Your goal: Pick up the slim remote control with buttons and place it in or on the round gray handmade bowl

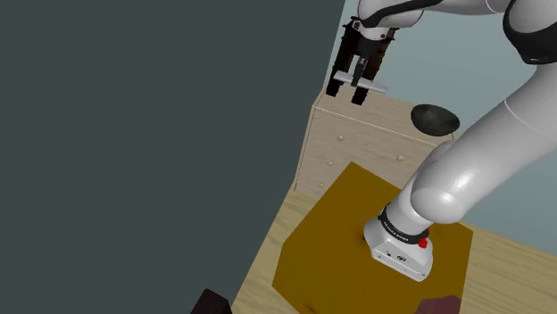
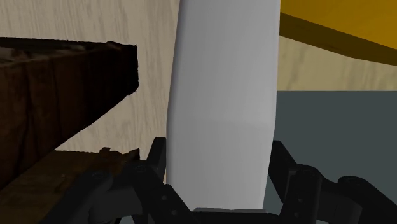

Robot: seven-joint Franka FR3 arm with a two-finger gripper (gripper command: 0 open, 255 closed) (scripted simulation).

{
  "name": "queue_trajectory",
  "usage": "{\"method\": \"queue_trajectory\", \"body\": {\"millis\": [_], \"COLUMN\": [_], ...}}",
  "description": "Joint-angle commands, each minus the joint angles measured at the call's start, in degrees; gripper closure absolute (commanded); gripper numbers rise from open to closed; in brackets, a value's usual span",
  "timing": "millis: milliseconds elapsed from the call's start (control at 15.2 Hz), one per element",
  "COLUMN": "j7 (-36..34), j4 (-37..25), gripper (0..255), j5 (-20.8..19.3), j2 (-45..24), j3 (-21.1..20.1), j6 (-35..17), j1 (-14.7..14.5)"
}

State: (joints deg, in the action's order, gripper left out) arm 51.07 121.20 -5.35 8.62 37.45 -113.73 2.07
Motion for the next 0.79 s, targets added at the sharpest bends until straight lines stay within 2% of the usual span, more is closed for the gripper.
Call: {"method": "queue_trajectory", "body": {"millis": [0,132,726], "j7": [-0.11,0.47,7.68], "j4": [-1.42,-0.82,5.04], "gripper": [255,255,255], "j5": [-0.10,-1.04,-8.27], "j2": [0.29,1.67,10.87], "j3": [-0.15,0.24,4.86], "j6": [1.67,2.17,3.28], "j1": [-0.04,0.58,6.95]}}
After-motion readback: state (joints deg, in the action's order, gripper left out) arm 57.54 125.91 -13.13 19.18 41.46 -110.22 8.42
